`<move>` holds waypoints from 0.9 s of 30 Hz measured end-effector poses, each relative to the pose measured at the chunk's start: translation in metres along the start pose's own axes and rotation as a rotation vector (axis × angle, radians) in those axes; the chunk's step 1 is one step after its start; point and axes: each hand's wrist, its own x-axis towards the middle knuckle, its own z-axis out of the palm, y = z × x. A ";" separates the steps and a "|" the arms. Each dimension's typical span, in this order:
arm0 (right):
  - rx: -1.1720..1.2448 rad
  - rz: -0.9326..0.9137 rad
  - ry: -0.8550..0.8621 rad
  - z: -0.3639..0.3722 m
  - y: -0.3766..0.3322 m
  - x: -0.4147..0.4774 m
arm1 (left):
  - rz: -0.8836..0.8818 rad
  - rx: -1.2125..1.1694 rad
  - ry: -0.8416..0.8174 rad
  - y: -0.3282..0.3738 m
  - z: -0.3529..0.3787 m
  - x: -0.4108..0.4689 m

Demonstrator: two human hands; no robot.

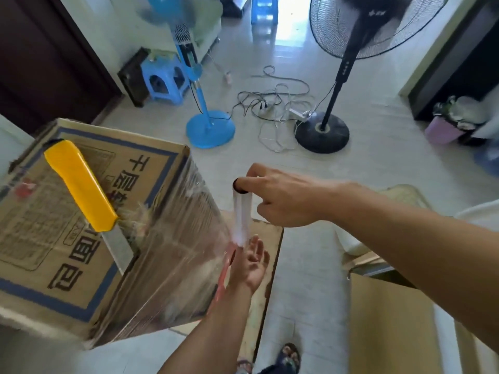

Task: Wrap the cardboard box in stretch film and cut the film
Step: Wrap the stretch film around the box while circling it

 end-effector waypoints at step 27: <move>-0.453 -0.622 -0.420 -0.107 0.029 0.200 | 0.386 -0.676 0.214 0.041 0.110 0.078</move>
